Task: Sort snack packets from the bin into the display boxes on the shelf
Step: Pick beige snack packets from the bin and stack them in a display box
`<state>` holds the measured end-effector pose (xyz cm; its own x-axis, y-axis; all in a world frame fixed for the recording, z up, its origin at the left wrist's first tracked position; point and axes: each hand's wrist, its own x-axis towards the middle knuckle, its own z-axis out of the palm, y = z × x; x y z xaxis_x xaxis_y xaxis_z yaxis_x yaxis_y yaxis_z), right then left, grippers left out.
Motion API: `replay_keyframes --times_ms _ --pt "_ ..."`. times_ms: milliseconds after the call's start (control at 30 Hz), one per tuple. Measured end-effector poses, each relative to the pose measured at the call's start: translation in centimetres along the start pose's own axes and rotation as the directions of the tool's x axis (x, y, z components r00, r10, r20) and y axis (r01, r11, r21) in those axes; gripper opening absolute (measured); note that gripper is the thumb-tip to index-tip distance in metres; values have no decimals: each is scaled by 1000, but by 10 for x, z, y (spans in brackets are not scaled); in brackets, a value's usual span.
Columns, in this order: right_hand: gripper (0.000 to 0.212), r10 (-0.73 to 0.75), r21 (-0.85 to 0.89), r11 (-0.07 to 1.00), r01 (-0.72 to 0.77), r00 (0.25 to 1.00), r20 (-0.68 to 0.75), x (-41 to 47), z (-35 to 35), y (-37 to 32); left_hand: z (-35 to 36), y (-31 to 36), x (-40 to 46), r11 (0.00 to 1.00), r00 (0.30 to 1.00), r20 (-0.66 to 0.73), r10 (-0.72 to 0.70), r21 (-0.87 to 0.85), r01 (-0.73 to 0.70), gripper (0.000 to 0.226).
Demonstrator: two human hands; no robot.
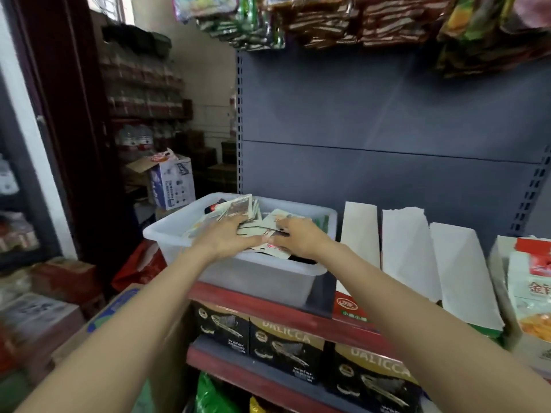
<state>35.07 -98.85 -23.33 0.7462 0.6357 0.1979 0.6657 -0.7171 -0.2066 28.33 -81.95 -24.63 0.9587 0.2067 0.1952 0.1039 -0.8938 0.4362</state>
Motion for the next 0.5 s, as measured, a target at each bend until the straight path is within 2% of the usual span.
replay_keyframes --times_ms 133,233,300,367,433,500 --pt "21 -62 -29 998 59 988 -140 -8 -4 -2 3 -3 1 995 996 -87 -34 88 42 74" --pt "24 -45 -25 999 40 972 -229 -14 -3 1 5 -2 -3 997 988 -145 -55 51 63 70" --pt "25 -6 113 993 46 944 -330 -20 -4 4 6 1 -8 998 973 -224 -50 16 55 64" --pt "24 66 341 936 89 907 -416 -29 -8 5 7 2 -10 999 957 -288 -23 -52 8 60" --pt "25 161 574 811 114 900 -406 -39 -11 6 7 3 -9 979 948 -314 53 -169 -110 54" --pt "24 229 731 675 105 911 -343 -47 -13 9 7 11 -10 938 937 -316 148 -255 -234 47"
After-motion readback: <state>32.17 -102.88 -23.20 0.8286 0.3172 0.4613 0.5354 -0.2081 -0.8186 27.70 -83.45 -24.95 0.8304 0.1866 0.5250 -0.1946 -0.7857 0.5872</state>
